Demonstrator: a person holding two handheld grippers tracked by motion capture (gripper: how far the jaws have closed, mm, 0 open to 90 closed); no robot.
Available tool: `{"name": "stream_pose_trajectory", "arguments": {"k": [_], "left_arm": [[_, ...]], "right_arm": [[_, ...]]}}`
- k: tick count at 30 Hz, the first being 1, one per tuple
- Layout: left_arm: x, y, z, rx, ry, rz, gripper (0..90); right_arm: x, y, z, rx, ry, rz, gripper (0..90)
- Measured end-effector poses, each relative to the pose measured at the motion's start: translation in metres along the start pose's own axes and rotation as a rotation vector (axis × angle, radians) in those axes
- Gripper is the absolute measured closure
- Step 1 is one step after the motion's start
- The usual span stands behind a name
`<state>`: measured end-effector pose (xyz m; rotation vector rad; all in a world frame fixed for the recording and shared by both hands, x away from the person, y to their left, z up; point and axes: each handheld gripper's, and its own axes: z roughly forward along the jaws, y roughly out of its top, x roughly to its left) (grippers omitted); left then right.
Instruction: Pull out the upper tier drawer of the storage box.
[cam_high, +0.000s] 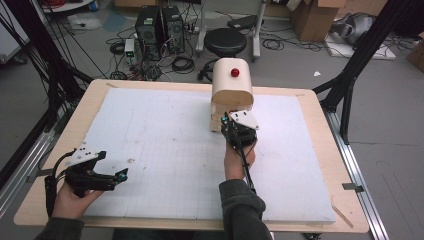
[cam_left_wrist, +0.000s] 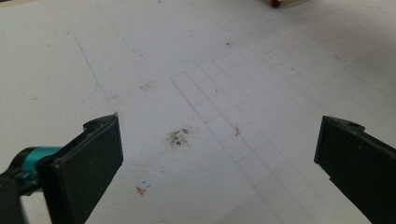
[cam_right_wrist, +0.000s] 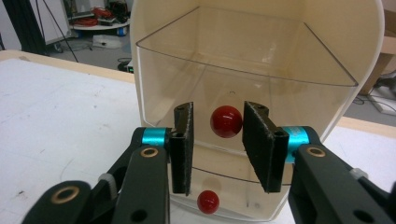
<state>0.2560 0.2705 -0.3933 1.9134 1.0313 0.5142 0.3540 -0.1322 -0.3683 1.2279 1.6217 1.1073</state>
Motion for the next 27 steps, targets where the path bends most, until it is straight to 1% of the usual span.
{"name": "stream_pose_trajectory", "arguments": {"k": [1,3,4,7,9,13,22,23,27], "left_arm": [[0.0,0.0003,-0.0002,-0.001,-0.004,0.0,1.7],[-0.0005,0.0009,-0.0007,-0.004,-0.007,-0.002,1.7],[-0.0012,0.0013,-0.0009,-0.008,-0.009,-0.005,1.7],[-0.0023,0.0024,-0.0011,-0.009,-0.007,0.004,1.7],[-0.0026,0.0023,-0.0008,-0.008,-0.005,0.006,1.7],[-0.0016,0.0015,-0.0006,-0.005,-0.006,0.004,1.7],[0.0,0.0009,-0.0028,-0.011,-0.003,-0.005,1.7],[0.0002,0.0009,-0.0031,-0.01,-0.003,-0.004,1.7],[-0.0001,0.0009,-0.0035,-0.012,-0.002,0.0,1.7]], "right_arm": [[0.0001,-0.0003,0.001,-0.001,-0.01,-0.004,65.7],[0.0002,-0.0007,0.0016,0.003,-0.011,-0.006,66.3],[0.0003,-0.0012,0.0026,0.007,-0.021,0.001,68.8],[-0.0002,-0.0015,0.0031,0.01,-0.021,-0.003,69.1],[-0.0008,-0.0019,0.0043,0.011,-0.021,-0.003,71.1],[-0.0015,-0.0021,0.0048,0.014,-0.021,-0.001,71.4],[-0.0053,-0.0013,0.0027,0.025,0.007,0.013,72.3],[-0.0063,-0.001,0.0017,0.03,0.02,0.018,72.3],[-0.0076,-0.0007,0.0008,0.032,0.029,0.02,72.4]]}}
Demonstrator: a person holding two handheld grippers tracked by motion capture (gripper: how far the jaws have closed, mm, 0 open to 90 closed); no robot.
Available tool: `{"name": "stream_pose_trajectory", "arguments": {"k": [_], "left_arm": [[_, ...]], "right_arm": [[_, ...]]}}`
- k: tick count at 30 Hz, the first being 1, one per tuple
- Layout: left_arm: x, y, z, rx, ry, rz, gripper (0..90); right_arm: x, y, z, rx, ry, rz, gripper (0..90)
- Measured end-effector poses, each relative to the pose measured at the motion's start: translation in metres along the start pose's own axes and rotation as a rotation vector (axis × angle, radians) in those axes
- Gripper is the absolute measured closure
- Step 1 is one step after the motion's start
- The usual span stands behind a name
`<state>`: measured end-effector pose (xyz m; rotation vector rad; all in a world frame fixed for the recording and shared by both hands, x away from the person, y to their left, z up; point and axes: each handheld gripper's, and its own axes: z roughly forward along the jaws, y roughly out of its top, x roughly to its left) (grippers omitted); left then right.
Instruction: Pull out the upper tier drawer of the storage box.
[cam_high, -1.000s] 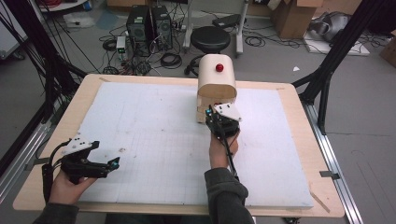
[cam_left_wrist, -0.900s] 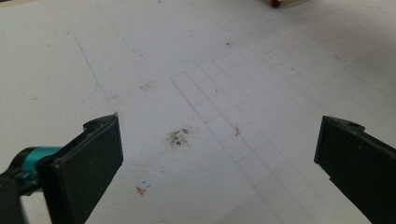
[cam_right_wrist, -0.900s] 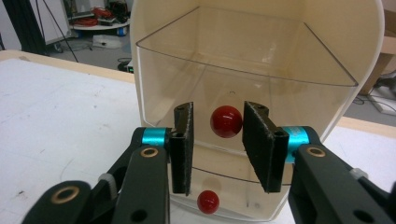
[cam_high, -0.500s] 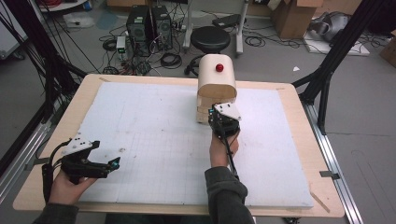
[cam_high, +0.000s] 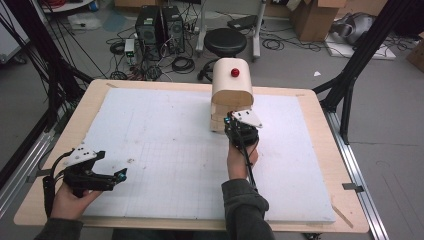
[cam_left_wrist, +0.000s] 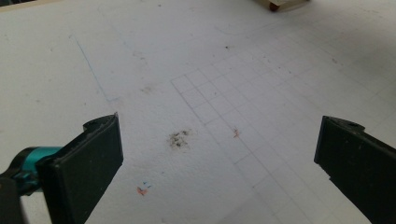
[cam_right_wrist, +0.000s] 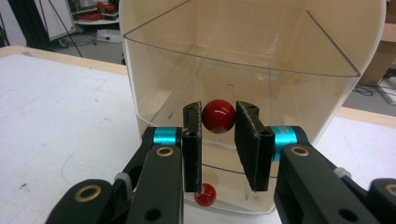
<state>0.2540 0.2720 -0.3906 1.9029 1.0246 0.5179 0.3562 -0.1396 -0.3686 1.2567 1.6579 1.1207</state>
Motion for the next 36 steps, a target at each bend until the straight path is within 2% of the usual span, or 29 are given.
{"name": "stream_pose_trajectory", "arguments": {"k": [11,17,36], "left_arm": [[0.0,0.0,-0.001,-0.003,0.002,0.0,1.7],[0.0,0.001,-0.002,-0.004,0.003,-0.003,1.7],[0.001,0.001,-0.002,-0.005,0.004,-0.002,1.7]], "right_arm": [[-0.003,0.0,-0.003,0.003,0.02,0.005,72.4],[-0.005,-0.002,-0.006,0.001,0.042,0.023,72.4],[-0.007,-0.005,-0.018,0.004,0.078,0.022,72.4]]}}
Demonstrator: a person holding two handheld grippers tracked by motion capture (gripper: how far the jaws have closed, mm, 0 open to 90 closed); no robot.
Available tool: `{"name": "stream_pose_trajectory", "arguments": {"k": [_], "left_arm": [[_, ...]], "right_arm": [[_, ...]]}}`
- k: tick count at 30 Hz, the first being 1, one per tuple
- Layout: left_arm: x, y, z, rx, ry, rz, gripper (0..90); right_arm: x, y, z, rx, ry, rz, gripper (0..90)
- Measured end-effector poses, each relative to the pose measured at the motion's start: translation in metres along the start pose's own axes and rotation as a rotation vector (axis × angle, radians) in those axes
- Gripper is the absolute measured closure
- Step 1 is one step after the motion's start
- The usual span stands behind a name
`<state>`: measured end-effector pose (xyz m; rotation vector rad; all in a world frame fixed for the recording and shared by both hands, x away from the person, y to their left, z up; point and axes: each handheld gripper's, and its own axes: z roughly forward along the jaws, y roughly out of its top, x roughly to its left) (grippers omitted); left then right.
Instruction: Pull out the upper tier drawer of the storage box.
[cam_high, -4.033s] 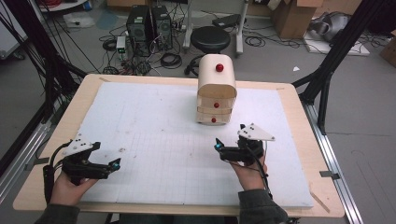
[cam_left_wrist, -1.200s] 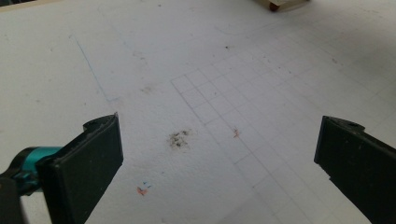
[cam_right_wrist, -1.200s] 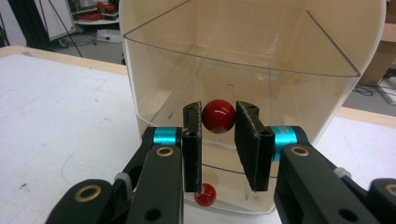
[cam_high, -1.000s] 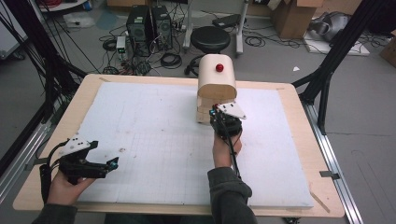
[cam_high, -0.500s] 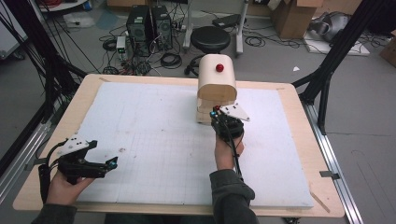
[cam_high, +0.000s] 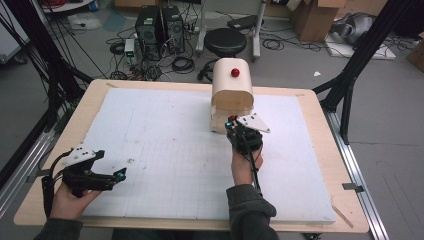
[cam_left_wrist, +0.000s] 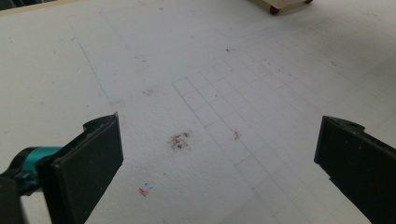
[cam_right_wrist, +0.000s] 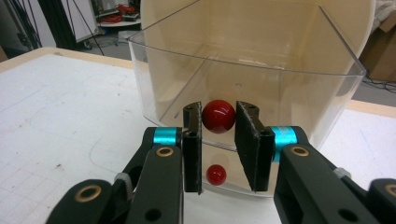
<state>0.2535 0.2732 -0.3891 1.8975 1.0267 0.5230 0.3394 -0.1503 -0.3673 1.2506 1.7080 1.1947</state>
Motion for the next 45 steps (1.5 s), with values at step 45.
{"name": "stream_pose_trajectory", "arguments": {"k": [45], "left_arm": [[-0.002,0.001,0.0,-0.007,-0.003,0.003,1.7]], "right_arm": [[0.008,-0.012,-0.032,-0.016,0.018,-0.016,72.4]]}}
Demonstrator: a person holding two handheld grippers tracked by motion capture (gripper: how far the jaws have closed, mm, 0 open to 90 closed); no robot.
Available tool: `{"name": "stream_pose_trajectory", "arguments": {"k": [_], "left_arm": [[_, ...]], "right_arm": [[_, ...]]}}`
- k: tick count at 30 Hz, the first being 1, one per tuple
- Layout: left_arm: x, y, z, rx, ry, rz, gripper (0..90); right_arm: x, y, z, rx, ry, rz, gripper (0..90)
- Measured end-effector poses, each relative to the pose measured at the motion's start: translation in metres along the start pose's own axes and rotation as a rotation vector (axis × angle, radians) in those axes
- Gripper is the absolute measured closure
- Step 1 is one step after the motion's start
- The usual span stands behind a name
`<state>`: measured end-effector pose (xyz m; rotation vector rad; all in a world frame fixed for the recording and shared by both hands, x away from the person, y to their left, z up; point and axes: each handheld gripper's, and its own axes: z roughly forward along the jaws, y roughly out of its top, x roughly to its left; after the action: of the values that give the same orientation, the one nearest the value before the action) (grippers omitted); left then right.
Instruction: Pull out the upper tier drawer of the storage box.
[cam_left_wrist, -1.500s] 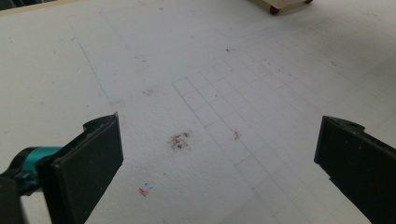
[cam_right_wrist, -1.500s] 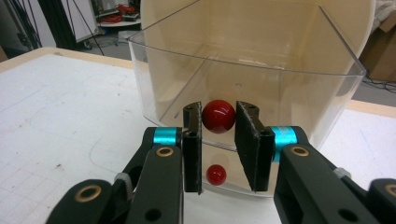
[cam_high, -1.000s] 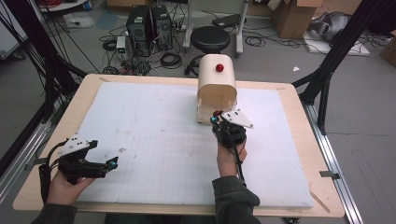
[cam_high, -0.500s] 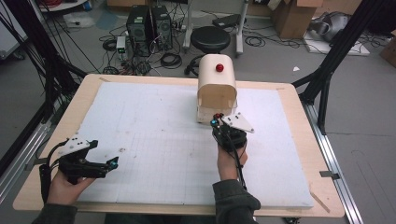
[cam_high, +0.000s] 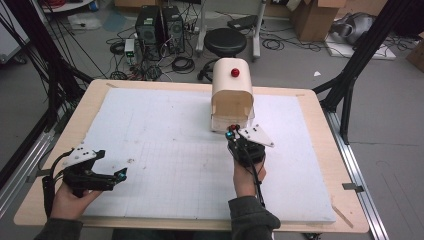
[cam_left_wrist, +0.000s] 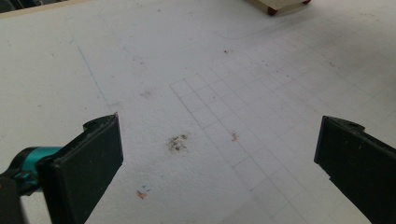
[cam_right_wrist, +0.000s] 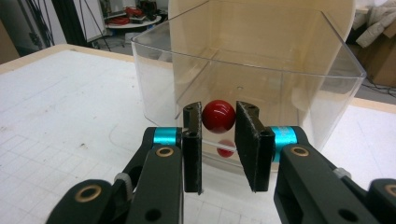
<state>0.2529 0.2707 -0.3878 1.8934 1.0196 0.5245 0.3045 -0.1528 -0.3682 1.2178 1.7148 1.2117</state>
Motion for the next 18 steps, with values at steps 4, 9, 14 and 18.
{"name": "stream_pose_trajectory", "arguments": {"k": [4,9,14,18], "left_arm": [[0.0,0.0,0.0,-0.001,0.0,0.0,1.7],[0.0,0.0,-0.001,-0.001,0.002,0.004,1.7],[0.0,0.001,0.0,0.0,-0.001,0.004,1.7],[-0.001,0.001,0.0,-0.001,-0.001,0.003,1.7]], "right_arm": [[0.0,-0.001,-0.003,-0.004,0.003,-0.002,72.4],[0.001,-0.002,-0.006,-0.007,0.005,0.0,72.4],[0.002,-0.004,-0.009,-0.007,0.007,0.0,72.4],[0.002,-0.004,-0.011,-0.009,0.008,-0.002,72.4]]}}
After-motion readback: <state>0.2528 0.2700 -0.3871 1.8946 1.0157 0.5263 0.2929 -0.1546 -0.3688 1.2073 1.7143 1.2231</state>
